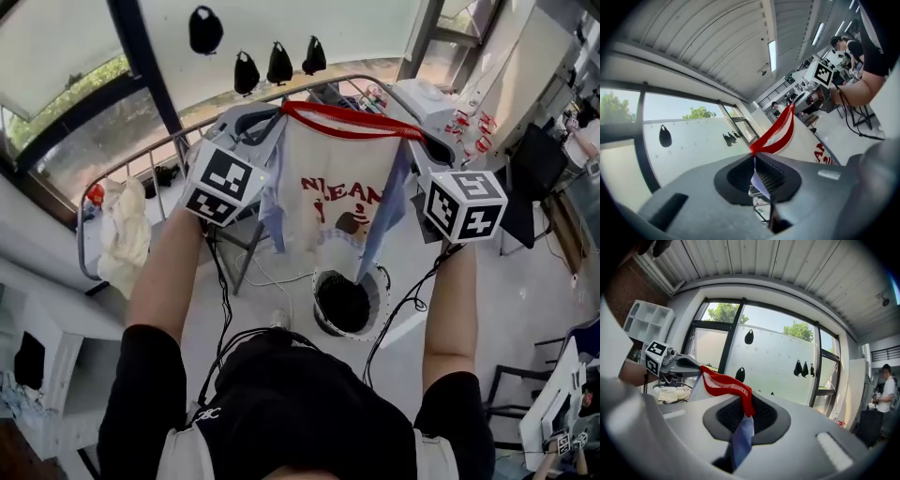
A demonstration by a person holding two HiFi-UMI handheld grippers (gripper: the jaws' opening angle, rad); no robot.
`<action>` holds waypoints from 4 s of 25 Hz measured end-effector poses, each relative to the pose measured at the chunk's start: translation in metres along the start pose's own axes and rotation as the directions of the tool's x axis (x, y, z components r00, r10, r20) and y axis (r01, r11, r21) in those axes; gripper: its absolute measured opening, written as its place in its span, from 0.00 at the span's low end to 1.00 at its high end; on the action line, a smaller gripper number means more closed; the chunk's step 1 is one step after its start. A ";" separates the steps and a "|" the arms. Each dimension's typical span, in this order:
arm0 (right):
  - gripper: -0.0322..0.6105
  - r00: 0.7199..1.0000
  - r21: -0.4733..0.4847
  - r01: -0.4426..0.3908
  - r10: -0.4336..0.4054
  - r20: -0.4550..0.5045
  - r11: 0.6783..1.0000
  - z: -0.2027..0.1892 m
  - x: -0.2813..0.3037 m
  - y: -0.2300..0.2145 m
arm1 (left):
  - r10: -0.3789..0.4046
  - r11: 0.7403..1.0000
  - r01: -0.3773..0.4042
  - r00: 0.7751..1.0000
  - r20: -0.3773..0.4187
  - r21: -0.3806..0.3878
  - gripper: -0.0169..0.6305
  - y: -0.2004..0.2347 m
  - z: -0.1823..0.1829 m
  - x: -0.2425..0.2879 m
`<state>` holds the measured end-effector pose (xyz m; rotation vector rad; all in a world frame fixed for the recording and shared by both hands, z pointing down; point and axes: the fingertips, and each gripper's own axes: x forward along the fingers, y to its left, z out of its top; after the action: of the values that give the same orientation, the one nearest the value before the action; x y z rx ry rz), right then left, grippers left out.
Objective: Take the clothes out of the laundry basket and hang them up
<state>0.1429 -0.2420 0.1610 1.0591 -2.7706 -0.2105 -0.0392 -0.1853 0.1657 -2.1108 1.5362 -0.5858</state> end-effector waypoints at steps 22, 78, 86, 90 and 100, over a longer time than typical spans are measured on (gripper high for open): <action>0.11 0.958 -0.244 -0.270 0.286 0.032 0.932 0.146 0.358 0.247 | 0.490 0.867 -0.456 0.853 -0.178 0.200 0.06 0.317 -0.171 -0.176; 0.11 0.772 -0.307 -0.574 0.627 0.105 0.759 0.281 0.525 0.432 | 0.634 0.767 -0.599 0.762 -0.131 0.230 0.06 0.400 -0.140 -0.209; 0.11 0.812 -0.215 -0.560 0.582 0.049 0.800 0.223 0.552 0.376 | 0.559 0.827 -0.536 0.815 -0.154 0.166 0.06 0.372 -0.156 -0.152; 0.11 0.804 -0.202 -0.583 0.595 -0.001 0.787 0.189 0.565 0.376 | 0.522 0.852 -0.515 0.831 -0.194 0.089 0.06 0.354 -0.181 -0.132; 0.11 0.753 -0.131 -0.658 0.645 -0.127 0.742 0.090 0.574 0.397 | 0.407 0.893 -0.443 0.870 -0.279 -0.082 0.06 0.284 -0.245 -0.099</action>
<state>-0.5543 -0.3278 0.2101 0.0065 -2.7913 -0.2883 -0.4262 -0.1958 0.1872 -1.7489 2.1713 -0.6141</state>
